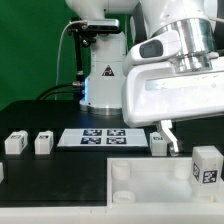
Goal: Assemble one leg
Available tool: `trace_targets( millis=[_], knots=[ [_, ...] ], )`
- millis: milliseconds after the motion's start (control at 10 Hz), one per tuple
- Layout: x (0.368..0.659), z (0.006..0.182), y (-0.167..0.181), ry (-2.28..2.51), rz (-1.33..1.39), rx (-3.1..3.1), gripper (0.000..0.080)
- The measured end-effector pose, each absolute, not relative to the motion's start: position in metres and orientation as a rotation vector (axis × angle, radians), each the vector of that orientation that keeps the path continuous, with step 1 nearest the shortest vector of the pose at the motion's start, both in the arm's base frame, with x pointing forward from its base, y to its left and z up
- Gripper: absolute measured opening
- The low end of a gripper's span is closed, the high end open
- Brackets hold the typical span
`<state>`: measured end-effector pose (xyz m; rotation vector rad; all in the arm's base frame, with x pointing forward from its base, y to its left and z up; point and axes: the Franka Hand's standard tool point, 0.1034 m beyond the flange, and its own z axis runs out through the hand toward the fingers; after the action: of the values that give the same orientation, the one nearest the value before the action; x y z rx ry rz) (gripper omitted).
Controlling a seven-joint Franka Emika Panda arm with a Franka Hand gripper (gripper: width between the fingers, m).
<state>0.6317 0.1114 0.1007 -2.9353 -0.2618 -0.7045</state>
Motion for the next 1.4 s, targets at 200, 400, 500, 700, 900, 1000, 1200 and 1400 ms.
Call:
trace_targets(
  millis=[200, 400, 500, 700, 900, 1000, 1200, 1400],
  knots=[
    [0.63, 0.101, 0.118, -0.287, -0.382, -2.97, 0.0649],
    [0.624, 0.1, 0.117, -0.303, -0.058, -2.974, 0.0649],
    [0.624, 0.099, 0.115, -0.305, 0.046, -2.968, 0.0649],
    [0.626, 0.095, 0.116, -0.317, 0.265, -2.936, 0.0649],
    [0.631, 0.093, 0.114, -0.301, 0.234, -2.941, 0.0649],
    [0.632, 0.092, 0.113, -0.305, 0.232, -2.94, 0.0649],
    [0.634, 0.092, 0.109, -0.317, 0.221, -2.938, 0.0649],
    [0.634, 0.092, 0.111, -0.305, 0.223, -2.94, 0.0401]
  ],
)
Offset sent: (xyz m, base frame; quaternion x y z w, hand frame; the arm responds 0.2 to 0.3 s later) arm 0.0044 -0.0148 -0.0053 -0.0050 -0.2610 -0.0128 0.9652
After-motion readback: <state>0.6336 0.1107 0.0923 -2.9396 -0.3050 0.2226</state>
